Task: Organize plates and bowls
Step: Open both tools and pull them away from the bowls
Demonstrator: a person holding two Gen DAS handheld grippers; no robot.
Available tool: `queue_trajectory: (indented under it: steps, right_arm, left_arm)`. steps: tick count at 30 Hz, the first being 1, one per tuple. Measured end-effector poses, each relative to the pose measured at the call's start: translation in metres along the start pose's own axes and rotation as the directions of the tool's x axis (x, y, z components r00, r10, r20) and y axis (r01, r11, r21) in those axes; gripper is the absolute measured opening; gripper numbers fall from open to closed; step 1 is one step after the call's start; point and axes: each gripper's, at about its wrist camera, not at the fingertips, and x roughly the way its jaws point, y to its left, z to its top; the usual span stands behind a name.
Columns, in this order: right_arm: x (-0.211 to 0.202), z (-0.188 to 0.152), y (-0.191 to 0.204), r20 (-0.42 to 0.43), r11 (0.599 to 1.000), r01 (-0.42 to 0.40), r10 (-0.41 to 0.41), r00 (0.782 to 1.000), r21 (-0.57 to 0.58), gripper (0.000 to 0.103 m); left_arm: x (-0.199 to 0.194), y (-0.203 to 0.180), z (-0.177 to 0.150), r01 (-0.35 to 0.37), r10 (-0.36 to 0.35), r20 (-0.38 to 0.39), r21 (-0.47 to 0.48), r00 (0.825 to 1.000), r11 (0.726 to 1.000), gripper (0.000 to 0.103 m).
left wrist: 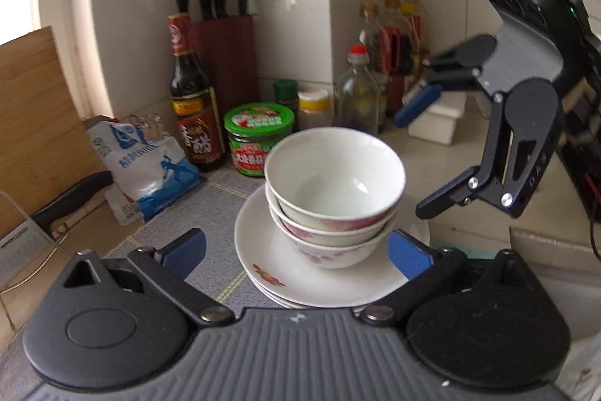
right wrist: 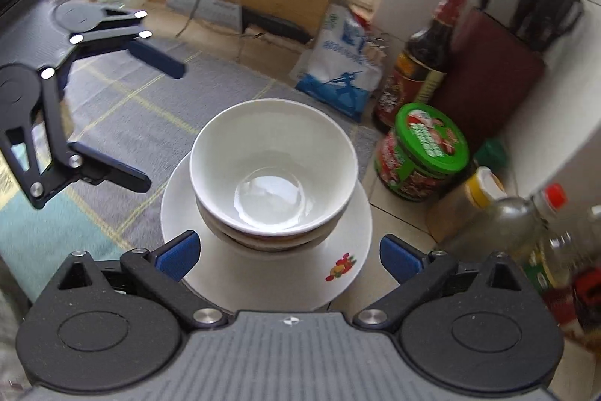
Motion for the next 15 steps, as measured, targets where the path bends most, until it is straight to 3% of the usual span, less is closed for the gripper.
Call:
queue_trajectory:
  steps: [3, 7, 11, 15]
  right_arm:
    - [-0.019, -0.001, 0.012, 0.000, 0.962, 0.114, -0.118, 0.993, 0.246, 0.103]
    - [-0.039, -0.008, 0.038, -0.065, 0.823, 0.238, -0.240, 0.969, 0.516, 0.103]
    - [-0.059, -0.013, 0.065, -0.086, 0.714, 0.299, -0.319, 0.944, 0.634, 0.103]
    - [-0.078, -0.014, 0.094, -0.086, 0.676, 0.326, -0.363, 0.928, 0.661, 0.103]
  left_arm:
    - [-0.018, -0.001, 0.002, -0.119, 0.117, -0.026, -0.074, 0.993, 0.990, 0.102]
    - [-0.044, 0.001, 0.006, -0.202, 0.191, -0.072, -0.199, 0.979, 0.959, 0.102]
    - [-0.071, 0.002, 0.009, -0.227, 0.206, -0.103, -0.261, 0.973, 0.938, 0.102]
    - [-0.092, -0.002, 0.012, -0.229, 0.210, -0.100, -0.260, 0.973, 0.938, 0.102]
